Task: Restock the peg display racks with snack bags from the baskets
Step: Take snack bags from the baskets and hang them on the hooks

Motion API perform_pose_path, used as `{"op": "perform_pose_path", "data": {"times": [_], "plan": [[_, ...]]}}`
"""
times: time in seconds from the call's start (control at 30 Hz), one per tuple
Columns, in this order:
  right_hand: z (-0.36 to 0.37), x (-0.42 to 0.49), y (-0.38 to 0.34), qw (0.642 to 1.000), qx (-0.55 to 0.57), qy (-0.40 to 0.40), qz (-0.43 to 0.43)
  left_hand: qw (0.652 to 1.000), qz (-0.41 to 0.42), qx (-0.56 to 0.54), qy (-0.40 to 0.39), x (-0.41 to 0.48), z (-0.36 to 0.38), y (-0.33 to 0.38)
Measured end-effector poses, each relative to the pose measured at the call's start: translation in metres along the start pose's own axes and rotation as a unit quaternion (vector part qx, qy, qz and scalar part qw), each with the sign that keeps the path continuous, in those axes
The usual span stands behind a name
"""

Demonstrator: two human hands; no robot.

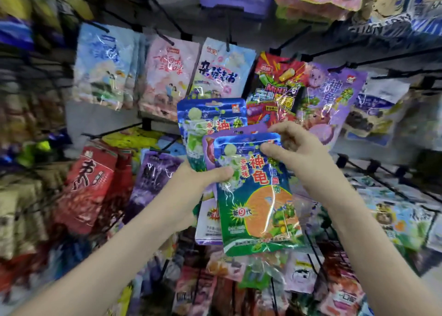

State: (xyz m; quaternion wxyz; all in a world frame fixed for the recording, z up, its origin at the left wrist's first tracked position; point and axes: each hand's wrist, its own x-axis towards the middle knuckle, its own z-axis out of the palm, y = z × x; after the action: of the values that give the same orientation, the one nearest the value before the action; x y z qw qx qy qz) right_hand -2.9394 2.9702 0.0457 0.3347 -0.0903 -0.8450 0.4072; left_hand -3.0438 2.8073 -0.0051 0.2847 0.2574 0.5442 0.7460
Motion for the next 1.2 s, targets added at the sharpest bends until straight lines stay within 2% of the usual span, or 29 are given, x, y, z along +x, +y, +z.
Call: {"op": "perform_pose_path", "data": {"times": [0.33,0.63,0.7,0.77,0.9,1.03,1.2], "plan": [[0.025,-0.009,0.005,0.994,0.091,-0.037,0.055,0.999,0.017,0.035,0.009,-0.015,-0.012,-0.009],[0.015,-0.014,0.014,0.998,0.038,0.017,0.038,1.0,-0.007,-0.004,-0.014,-0.012,-0.005,-0.004],[0.015,-0.015,0.019,0.999,-0.019,0.048,0.018,1.0,-0.021,0.0,-0.019,-0.009,-0.007,-0.005],[0.011,-0.018,0.023,0.995,-0.077,0.061,-0.009,0.999,0.002,0.018,-0.034,-0.008,-0.009,-0.01],[0.003,-0.019,0.029,0.992,-0.108,0.022,-0.058,1.0,0.005,0.011,0.003,0.005,-0.018,-0.016],[0.014,-0.01,0.03,0.951,-0.229,0.018,-0.208,0.996,0.032,0.085,-0.025,0.011,-0.02,-0.016],[0.027,-0.005,0.029,0.936,-0.235,0.042,-0.257,0.99,0.024,0.111,-0.079,0.007,-0.024,-0.004]]}}
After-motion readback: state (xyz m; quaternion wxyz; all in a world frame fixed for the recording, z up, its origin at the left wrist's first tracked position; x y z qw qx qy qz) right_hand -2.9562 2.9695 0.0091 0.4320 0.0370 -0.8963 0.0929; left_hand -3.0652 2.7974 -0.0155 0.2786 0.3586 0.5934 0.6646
